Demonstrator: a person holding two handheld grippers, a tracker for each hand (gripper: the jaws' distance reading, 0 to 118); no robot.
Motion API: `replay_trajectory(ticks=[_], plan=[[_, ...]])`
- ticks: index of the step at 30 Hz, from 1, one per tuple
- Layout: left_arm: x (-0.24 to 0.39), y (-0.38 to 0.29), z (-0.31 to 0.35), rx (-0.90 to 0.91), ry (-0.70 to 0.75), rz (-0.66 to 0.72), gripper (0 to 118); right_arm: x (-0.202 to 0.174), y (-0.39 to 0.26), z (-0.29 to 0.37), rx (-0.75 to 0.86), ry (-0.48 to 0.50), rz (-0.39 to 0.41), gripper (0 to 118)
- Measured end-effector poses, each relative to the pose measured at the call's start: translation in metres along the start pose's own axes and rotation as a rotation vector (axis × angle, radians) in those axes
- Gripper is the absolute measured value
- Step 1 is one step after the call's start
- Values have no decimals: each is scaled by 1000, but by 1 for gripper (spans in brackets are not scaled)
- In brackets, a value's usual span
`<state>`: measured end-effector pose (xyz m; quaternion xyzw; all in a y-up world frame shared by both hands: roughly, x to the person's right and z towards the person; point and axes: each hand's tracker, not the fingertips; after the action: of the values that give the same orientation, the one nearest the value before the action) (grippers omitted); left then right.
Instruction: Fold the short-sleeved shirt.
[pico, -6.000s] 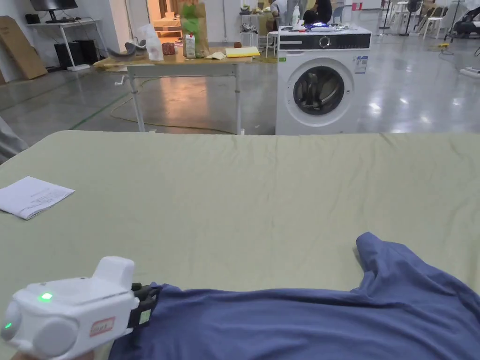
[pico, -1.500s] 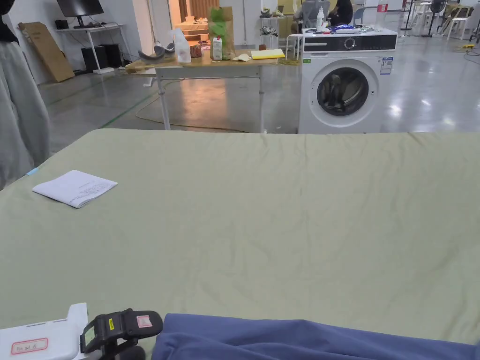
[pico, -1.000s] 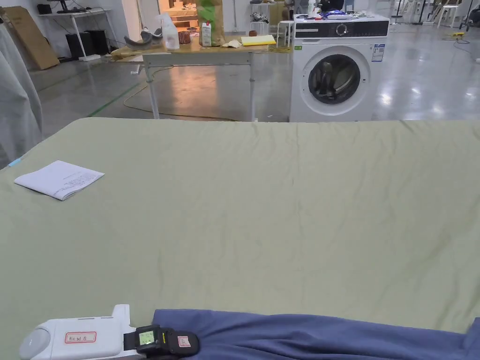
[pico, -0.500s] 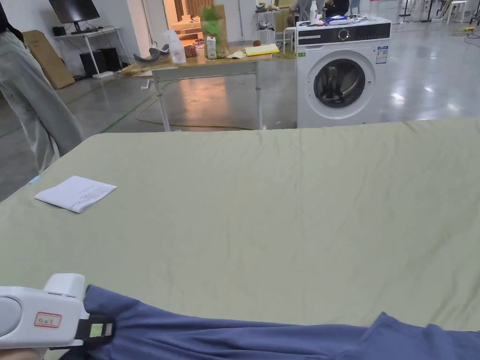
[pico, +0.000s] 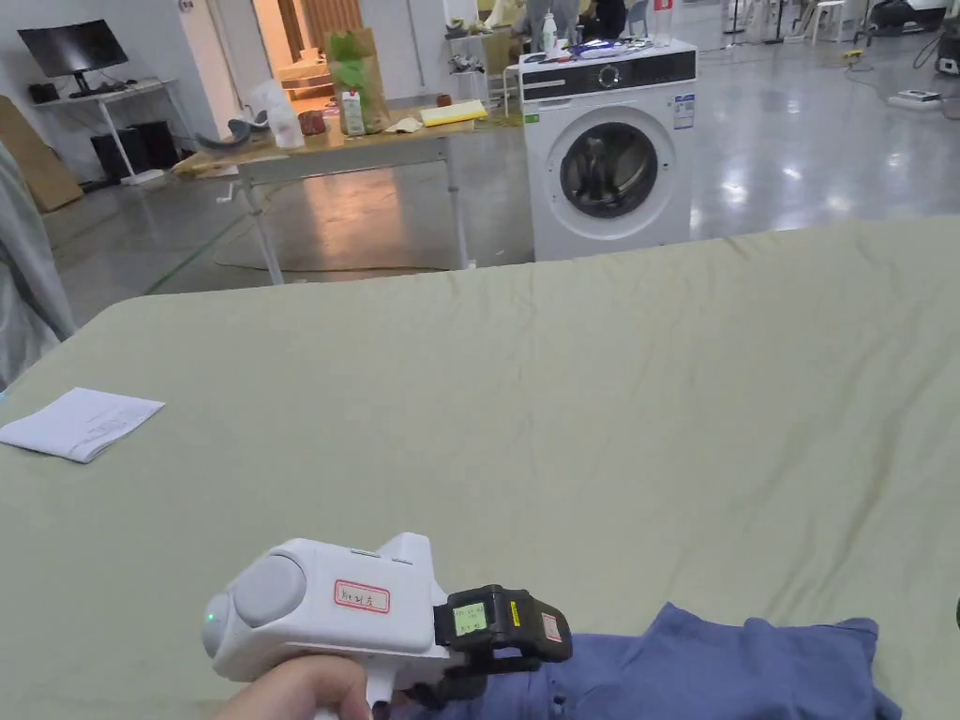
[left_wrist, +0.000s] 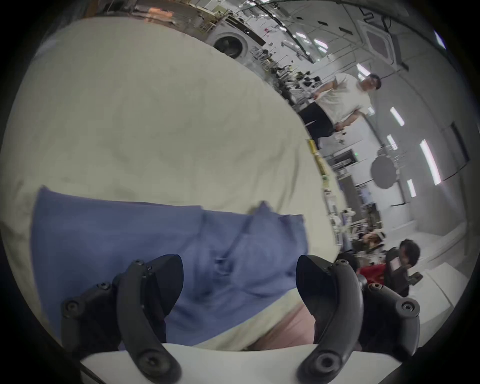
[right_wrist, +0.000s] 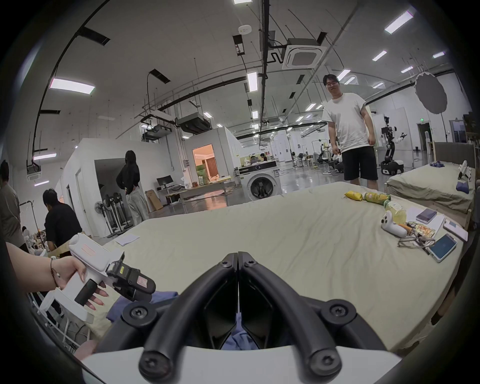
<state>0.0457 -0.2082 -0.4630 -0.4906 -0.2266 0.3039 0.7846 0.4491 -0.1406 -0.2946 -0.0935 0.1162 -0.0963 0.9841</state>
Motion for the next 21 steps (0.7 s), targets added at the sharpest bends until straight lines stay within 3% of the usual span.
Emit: replay_trajectory(ticks=[2, 6, 7, 8, 10, 13, 18, 21], plan=[[6, 0, 11, 31, -23, -41, 82, 6, -2, 2, 3, -8, 3, 0], [13, -10, 52, 159, 269, -298, 80, 12, -3, -1, -4, -14, -28, 0], [12, -14, 60, 178, 370, -354, 55, 12, -3, -2, -6, -14, -37, 0], [14, -21, 66, 196, 427, -397, 20, 12, -4, -3, -8, -13, -41, 0], [7, -26, 68, 210, 435, -414, 2, 11, -5, -5, -15, -10, -40, 0], [-7, -24, 49, 146, 349, -299, 0, 10, -8, -8, -31, 1, -30, 0], [-16, -29, -12, 32, 406, -349, 0, 11, -10, -10, -42, 8, -13, 0], [-21, -45, -42, -28, 352, -320, 0, 12, -8, -11, -46, 5, -5, 0]])
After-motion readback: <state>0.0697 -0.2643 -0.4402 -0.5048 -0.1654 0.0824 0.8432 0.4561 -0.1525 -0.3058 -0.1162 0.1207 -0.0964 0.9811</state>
